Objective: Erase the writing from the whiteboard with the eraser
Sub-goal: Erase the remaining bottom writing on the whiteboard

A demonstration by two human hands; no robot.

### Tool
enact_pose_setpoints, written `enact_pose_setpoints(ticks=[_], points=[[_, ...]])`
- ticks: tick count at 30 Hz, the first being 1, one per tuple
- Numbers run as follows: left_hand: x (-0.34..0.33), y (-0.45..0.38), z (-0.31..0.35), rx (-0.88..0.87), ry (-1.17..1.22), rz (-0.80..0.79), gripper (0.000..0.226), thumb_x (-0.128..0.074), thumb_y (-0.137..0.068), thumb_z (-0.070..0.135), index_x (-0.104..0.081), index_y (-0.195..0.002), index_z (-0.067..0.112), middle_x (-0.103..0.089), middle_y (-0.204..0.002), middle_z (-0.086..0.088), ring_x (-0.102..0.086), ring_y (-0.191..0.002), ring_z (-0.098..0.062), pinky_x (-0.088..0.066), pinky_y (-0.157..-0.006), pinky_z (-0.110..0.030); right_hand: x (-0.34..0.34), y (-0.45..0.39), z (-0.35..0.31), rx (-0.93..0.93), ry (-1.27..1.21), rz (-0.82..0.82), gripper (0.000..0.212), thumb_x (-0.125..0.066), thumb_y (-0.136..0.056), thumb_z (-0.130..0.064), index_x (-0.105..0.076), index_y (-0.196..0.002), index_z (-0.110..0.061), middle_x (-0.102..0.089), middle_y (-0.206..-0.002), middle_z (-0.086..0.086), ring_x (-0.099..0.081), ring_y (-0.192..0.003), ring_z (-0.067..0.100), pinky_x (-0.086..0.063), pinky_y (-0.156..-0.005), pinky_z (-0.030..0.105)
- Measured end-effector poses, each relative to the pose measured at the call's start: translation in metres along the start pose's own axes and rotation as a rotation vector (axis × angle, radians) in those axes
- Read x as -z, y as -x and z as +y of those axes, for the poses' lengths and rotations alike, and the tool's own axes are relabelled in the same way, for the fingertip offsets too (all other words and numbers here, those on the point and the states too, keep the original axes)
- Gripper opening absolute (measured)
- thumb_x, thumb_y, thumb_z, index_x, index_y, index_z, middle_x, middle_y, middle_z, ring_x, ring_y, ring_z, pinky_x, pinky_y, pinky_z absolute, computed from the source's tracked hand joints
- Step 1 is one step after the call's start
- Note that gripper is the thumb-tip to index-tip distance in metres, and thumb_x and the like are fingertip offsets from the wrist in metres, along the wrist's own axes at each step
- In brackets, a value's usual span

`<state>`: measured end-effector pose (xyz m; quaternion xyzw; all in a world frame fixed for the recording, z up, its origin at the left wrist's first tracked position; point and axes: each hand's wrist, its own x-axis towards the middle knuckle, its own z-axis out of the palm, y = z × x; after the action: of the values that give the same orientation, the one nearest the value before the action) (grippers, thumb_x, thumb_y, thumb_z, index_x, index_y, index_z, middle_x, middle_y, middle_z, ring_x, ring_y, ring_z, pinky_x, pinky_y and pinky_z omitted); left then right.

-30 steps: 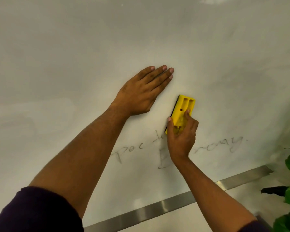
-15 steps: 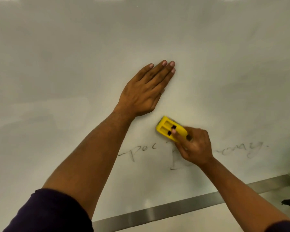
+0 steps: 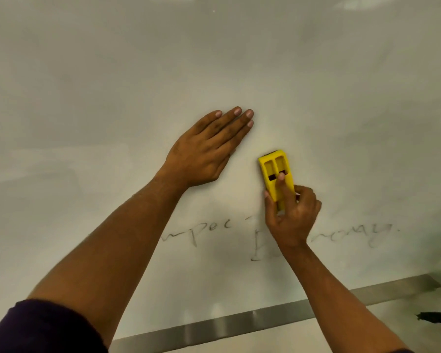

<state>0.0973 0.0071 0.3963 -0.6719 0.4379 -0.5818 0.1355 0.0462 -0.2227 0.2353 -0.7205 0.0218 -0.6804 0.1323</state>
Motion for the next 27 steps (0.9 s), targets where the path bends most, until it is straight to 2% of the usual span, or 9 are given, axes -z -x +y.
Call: enact_pose_setpoints(ticks=[4, 6, 9, 14, 18, 20, 23, 24, 27], points=[[0.004, 0.003, -0.002, -0.024, 0.017, 0.004, 0.058, -0.037, -0.107, 0.015, -0.029, -0.164, 0.006, -0.027, -0.171, -0.011, -0.023, -0.16, -0.026, -0.029, -0.128, -0.046, 0.001, 0.021, -0.003, 0.542, -0.01, -0.169, 0.069, -0.073, -0.087, -0.032, -0.044, -0.15, -0.033, -0.068, -0.1, 0.017, -0.062, -0.074, 0.035, -0.04, -0.069, 0.04], [0.005, 0.011, -0.008, -0.052, 0.023, -0.003, 0.057, -0.038, -0.108, 0.016, -0.03, -0.164, 0.006, -0.027, -0.171, -0.01, -0.023, -0.16, -0.025, -0.028, -0.128, -0.045, 0.007, 0.02, 0.01, 0.438, 0.029, -0.17, 0.066, -0.071, -0.088, -0.033, -0.045, -0.149, -0.034, -0.068, -0.102, 0.014, -0.063, -0.075, 0.035, -0.039, -0.07, 0.04], [0.005, 0.027, -0.018, -0.082, 0.004, -0.005, 0.057, -0.039, -0.109, 0.017, -0.029, -0.164, 0.006, -0.027, -0.172, -0.01, -0.023, -0.16, -0.025, -0.029, -0.128, -0.044, 0.007, 0.018, 0.006, -0.027, 0.002, -0.058, 0.061, -0.075, -0.088, -0.036, -0.052, -0.144, -0.03, -0.057, -0.103, 0.01, -0.056, -0.082, 0.029, -0.038, -0.069, 0.041], [0.007, 0.04, -0.02, -0.084, -0.007, 0.004, 0.059, -0.042, -0.108, 0.018, -0.029, -0.164, 0.008, -0.026, -0.172, -0.008, -0.023, -0.16, -0.023, -0.03, -0.128, -0.044, 0.014, 0.026, 0.011, 0.529, 0.024, -0.222, 0.075, -0.078, -0.081, -0.026, -0.044, -0.148, -0.032, -0.069, -0.099, 0.018, -0.064, -0.073, 0.036, -0.042, -0.068, 0.041], [0.011, 0.051, -0.026, -0.042, -0.025, -0.013, 0.058, -0.041, -0.11, 0.025, -0.029, -0.165, 0.009, -0.026, -0.172, -0.008, -0.022, -0.161, -0.022, -0.027, -0.129, -0.042, 0.015, 0.006, 0.027, -0.199, 0.042, -0.052, 0.064, -0.075, -0.089, -0.038, -0.05, -0.147, -0.028, -0.056, -0.1, 0.016, -0.056, -0.082, 0.035, -0.04, -0.074, 0.043], [0.013, 0.053, -0.026, 0.103, -0.049, 0.001, 0.063, -0.042, -0.109, 0.034, -0.027, -0.165, 0.009, -0.024, -0.173, -0.009, -0.02, -0.161, -0.023, -0.022, -0.131, -0.042, 0.009, 0.011, 0.017, -0.153, 0.018, -0.026, 0.066, -0.072, -0.092, -0.04, -0.046, -0.15, -0.026, -0.052, -0.098, 0.016, -0.052, -0.082, 0.033, -0.038, -0.073, 0.041], [0.016, 0.054, -0.025, 0.403, -0.078, 0.055, 0.066, -0.04, -0.108, 0.039, -0.027, -0.165, 0.008, -0.024, -0.173, -0.011, -0.019, -0.161, -0.024, -0.018, -0.132, -0.042, 0.009, 0.038, 0.005, 0.382, 0.012, -0.209, 0.078, -0.074, -0.089, -0.036, -0.034, -0.156, -0.032, -0.063, -0.092, 0.015, -0.06, -0.074, 0.035, -0.04, -0.067, 0.041], [0.016, 0.055, -0.025, 0.453, -0.08, 0.061, 0.066, -0.038, -0.108, 0.038, -0.026, -0.165, 0.008, -0.024, -0.173, -0.011, -0.019, -0.161, -0.024, -0.017, -0.132, -0.042, 0.008, 0.039, 0.005, 0.405, 0.032, -0.235, 0.078, -0.074, -0.088, -0.036, -0.035, -0.155, -0.034, -0.065, -0.092, 0.014, -0.062, -0.074, 0.035, -0.04, -0.068, 0.041], [0.014, 0.056, -0.027, 0.445, -0.087, 0.052, 0.064, -0.034, -0.109, 0.036, -0.025, -0.165, 0.007, -0.024, -0.173, -0.013, -0.018, -0.162, -0.025, -0.015, -0.132, -0.042, 0.0, 0.026, -0.015, -0.253, -0.039, -0.085, 0.064, -0.075, -0.088, -0.042, -0.051, -0.144, -0.025, -0.055, -0.097, 0.012, -0.055, -0.082, 0.03, -0.039, -0.073, 0.04]])
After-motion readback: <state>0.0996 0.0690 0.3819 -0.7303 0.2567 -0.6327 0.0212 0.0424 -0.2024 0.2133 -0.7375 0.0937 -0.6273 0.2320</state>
